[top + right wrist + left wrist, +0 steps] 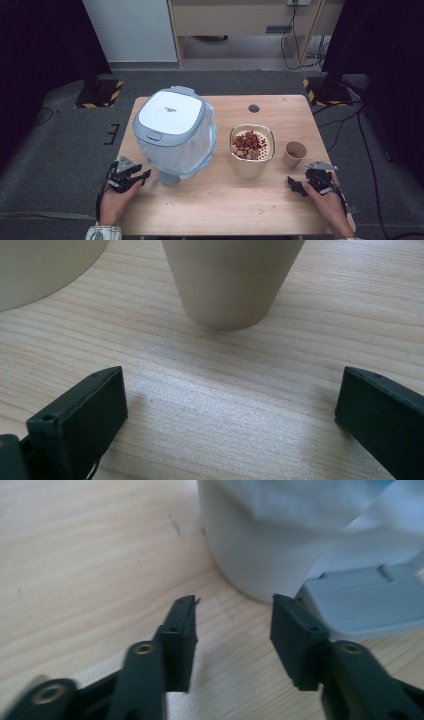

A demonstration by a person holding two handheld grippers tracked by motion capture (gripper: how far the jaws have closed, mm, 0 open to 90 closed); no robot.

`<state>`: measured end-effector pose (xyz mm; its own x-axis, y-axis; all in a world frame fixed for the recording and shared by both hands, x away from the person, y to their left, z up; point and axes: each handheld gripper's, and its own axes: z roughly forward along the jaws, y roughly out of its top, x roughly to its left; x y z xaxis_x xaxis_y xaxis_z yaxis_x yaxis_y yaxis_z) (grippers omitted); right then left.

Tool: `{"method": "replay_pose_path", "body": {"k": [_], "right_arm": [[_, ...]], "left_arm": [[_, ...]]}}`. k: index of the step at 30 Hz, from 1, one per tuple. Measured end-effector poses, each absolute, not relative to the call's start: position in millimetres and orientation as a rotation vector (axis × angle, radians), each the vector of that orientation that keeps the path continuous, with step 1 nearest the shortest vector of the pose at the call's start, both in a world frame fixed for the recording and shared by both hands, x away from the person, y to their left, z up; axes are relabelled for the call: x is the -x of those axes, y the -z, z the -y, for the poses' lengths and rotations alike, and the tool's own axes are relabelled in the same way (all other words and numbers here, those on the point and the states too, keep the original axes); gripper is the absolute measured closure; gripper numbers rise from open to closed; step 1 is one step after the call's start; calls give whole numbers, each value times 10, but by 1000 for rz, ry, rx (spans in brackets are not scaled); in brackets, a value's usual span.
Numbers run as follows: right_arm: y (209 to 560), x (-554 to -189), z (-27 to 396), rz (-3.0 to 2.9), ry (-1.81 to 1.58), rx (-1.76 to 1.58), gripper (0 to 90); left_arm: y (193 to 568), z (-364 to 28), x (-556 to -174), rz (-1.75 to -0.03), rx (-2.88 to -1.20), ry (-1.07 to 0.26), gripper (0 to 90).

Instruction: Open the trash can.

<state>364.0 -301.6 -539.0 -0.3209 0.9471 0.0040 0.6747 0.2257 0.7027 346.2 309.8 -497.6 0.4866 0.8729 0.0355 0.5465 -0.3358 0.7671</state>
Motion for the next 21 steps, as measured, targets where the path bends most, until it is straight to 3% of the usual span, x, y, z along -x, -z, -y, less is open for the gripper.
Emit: {"method": "replay_pose_path", "body": {"k": [9,14,21], "right_arm": [[5390,-3635,3014,-2075,-856,-1497,5],[5390,-3635,3015,-2076,-857,-1497,6],[5390,-3635,3016,-2077,-857,-1495,6]], "left_arm": [[4906,-3005,-3436,-1129,-2034,-586,714],[4877,-2945,-3425,-1120,-2026,-559,832],[4902,-2810,-3429,-1077,-2065,-522,887]]}}
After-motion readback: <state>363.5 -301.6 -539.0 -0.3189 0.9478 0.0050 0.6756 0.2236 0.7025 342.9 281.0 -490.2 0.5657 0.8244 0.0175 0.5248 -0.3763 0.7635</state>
